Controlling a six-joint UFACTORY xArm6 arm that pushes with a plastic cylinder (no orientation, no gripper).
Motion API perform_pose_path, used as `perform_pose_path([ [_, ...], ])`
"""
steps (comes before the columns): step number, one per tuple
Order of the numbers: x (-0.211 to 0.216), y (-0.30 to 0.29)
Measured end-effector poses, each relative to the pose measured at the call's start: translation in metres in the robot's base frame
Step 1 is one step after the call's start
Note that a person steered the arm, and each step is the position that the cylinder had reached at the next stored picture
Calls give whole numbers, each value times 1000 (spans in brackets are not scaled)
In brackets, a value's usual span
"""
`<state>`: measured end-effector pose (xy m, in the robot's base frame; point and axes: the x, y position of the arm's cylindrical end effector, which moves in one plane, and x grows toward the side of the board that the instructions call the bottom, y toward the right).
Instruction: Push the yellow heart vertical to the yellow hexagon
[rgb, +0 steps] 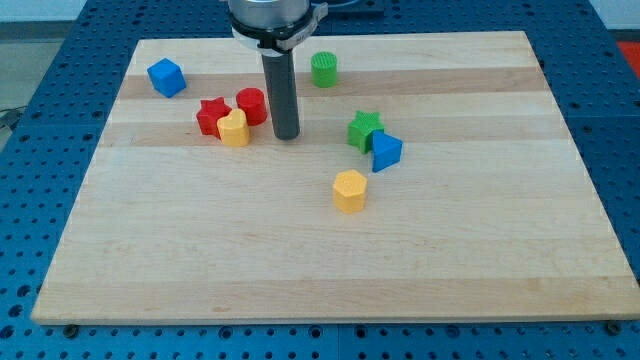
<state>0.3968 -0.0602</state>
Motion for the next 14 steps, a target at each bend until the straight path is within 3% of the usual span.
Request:
perform_pose_path([
  [1,75,-9],
  [2,77,-34],
  [3,34,-75],
  [5,30,-104],
  [7,13,-72],
  [10,12,-29],
  [11,42,-73],
  [12,44,-86],
  [13,-12,-107],
  [14,-26,-108],
])
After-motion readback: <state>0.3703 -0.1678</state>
